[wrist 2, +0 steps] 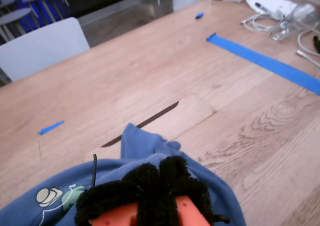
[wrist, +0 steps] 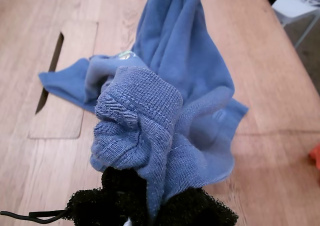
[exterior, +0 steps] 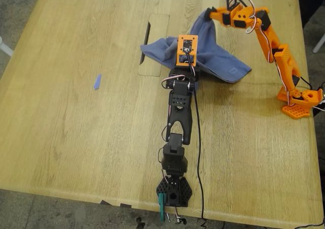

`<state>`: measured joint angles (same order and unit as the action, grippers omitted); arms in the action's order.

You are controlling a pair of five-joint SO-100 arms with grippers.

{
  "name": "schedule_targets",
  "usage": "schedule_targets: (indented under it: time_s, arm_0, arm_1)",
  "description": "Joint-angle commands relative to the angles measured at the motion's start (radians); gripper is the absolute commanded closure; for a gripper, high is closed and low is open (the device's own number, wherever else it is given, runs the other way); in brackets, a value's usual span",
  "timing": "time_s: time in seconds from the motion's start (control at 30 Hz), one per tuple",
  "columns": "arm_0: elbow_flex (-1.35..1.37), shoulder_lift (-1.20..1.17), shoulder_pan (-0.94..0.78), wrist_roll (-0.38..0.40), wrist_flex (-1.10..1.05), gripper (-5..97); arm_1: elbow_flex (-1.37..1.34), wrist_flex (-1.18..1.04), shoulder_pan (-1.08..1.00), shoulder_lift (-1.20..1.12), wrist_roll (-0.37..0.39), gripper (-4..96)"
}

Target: Fold a T-shirt

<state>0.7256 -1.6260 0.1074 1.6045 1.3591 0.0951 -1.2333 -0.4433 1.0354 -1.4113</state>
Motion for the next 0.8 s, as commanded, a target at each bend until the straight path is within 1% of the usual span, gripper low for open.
schedule_targets:
  time_s: [0.0,0.17,0.43,0.67,0.77]
  arm_0:
    - [-0.107,-0.173,-0.015,-0.014,-0.077,92]
    - [-0.143,-0.172,-0.043,-0.015,-0.095,92]
    - [-0.224,-0.175,-0.103,-0.015,-0.026,92]
    - [-0.247,-0.173,-0.075,-0.017,-0.074,92]
    - [-0.252,-0.178,-0.066,-0.020,-0.049,92]
  arm_1:
    - [0.018,0.043,-0.015,0.097,-0.008,91.4]
    - [0.018,0.080,-0.017,0.123,-0.008,91.4]
    - [0.018,0.084,-0.029,0.175,-0.009,91.4]
    - [0.018,0.141,-0.025,0.204,-0.009,91.4]
    - [0.018,0.150,-0.028,0.222,-0.011,91.4]
